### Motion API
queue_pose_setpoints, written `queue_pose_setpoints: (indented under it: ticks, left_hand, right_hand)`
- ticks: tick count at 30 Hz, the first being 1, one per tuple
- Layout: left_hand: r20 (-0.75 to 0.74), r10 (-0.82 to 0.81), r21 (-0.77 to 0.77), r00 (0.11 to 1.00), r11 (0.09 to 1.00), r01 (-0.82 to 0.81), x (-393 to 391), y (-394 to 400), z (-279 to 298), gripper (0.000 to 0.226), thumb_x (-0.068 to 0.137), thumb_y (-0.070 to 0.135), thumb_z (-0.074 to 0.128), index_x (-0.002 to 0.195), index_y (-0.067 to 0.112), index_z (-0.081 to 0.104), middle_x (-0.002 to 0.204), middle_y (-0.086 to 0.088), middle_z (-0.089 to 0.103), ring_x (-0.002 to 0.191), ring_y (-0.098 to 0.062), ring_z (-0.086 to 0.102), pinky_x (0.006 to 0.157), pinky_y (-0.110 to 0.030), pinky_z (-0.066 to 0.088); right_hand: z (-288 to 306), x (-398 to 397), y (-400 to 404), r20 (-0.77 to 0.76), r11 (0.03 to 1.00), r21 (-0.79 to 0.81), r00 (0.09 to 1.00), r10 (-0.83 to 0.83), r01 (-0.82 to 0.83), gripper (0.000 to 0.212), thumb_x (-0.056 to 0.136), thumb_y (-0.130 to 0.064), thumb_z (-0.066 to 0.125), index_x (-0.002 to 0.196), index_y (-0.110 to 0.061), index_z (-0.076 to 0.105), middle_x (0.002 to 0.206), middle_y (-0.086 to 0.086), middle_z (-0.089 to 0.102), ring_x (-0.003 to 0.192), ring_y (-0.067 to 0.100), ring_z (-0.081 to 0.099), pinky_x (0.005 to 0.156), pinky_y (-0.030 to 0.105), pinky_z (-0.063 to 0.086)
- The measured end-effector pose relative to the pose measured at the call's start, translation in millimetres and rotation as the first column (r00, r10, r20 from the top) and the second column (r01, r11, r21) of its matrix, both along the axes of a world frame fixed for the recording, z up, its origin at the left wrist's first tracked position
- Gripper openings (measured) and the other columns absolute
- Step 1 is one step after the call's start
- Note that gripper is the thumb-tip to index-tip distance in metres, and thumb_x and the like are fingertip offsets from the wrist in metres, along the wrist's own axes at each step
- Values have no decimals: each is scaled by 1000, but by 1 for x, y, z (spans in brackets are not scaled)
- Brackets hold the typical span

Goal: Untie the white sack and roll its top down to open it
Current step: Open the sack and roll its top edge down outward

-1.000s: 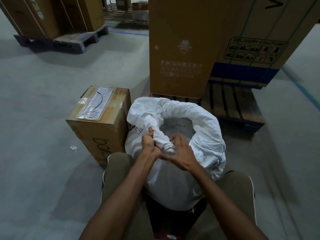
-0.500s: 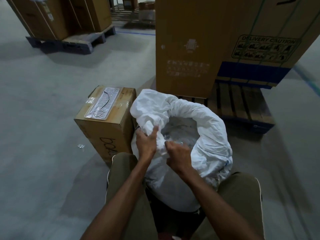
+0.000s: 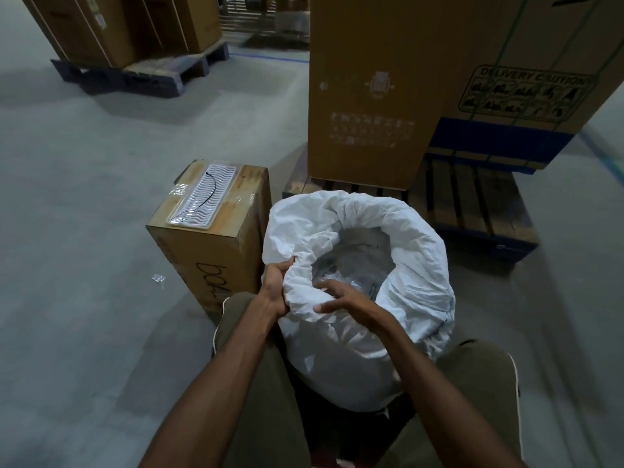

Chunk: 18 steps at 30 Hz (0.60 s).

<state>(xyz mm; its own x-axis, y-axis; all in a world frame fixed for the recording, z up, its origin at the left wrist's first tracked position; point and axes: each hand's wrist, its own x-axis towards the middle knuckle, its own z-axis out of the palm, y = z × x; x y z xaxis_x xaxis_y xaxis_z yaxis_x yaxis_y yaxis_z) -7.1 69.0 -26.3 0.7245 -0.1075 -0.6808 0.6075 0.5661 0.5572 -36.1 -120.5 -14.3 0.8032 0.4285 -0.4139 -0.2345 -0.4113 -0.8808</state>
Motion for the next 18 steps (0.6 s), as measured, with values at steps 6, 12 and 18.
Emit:
queue_pose_setpoints:
  ticks: [6,12,18]
  left_hand:
    - [69,-341,516,938,817,259,14,9,-3,55,90,49,61,126,8,63,118,-17,70,99,-28,67,95,-47,55]
    - [81,-479,920,874,374,119,28,-6,10,88,79,62,68,148,16,39,146,-11,48,124,-31,53,100,-44,48]
    - [-25,-279,601,960,763,237,45,-15,3,67,78,19,85,133,-1,53,112,-11,69,93,-23,65,73,-32,53]
  right_hand:
    - [-19,-9,31,413,945,-206,898,-150,252,32,63,-46,83,71,-20,68,67,-3,68,65,13,66,62,42,54]
    - [-25,-18,42,700,888,-295,713,-52,354,29,57,-20,73,65,-23,46,63,-8,56,58,15,56,52,25,35]
    - [-43,-30,34,823,873,-386,539,179,298,22,72,-26,74,76,-22,53,72,-6,57,61,18,57,57,33,42]
